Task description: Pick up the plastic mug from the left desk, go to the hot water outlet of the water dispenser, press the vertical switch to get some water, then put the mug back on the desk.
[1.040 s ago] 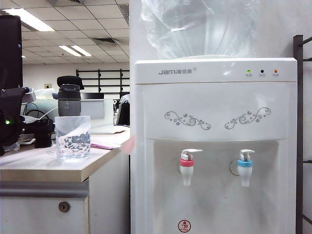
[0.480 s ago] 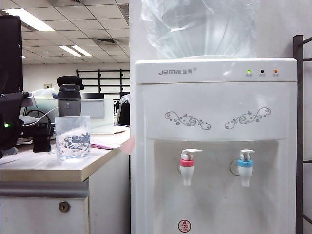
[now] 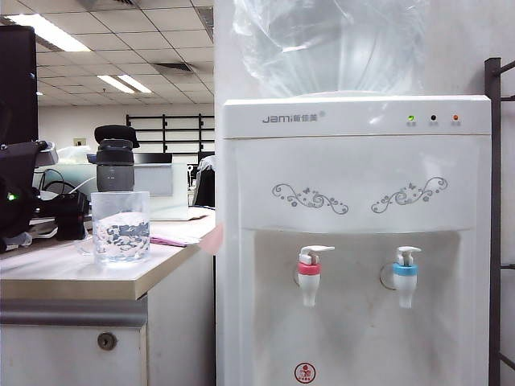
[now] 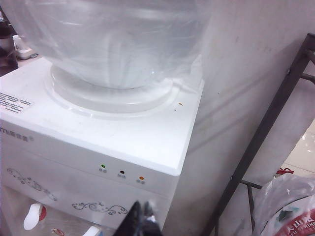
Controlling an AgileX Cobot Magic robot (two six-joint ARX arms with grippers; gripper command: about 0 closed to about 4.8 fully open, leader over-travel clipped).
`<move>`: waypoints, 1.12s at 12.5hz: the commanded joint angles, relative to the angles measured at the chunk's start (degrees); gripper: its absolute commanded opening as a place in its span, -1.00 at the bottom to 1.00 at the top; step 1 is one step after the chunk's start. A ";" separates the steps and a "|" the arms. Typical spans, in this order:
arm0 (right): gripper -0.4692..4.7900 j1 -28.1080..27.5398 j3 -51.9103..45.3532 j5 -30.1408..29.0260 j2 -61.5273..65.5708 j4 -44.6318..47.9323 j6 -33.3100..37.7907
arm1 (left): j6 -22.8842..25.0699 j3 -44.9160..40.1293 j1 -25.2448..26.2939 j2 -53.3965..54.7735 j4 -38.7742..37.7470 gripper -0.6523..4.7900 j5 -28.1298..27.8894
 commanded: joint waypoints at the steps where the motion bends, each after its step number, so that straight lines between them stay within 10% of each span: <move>1: -0.84 0.02 0.22 0.15 -0.04 1.40 0.09 | 1.95 0.11 0.00 -0.26 -0.20 0.84 -0.68; 14: -0.84 0.02 0.22 -0.09 -0.11 6.97 0.28 | 1.92 -0.09 -0.09 -0.28 7.89 0.84 -0.68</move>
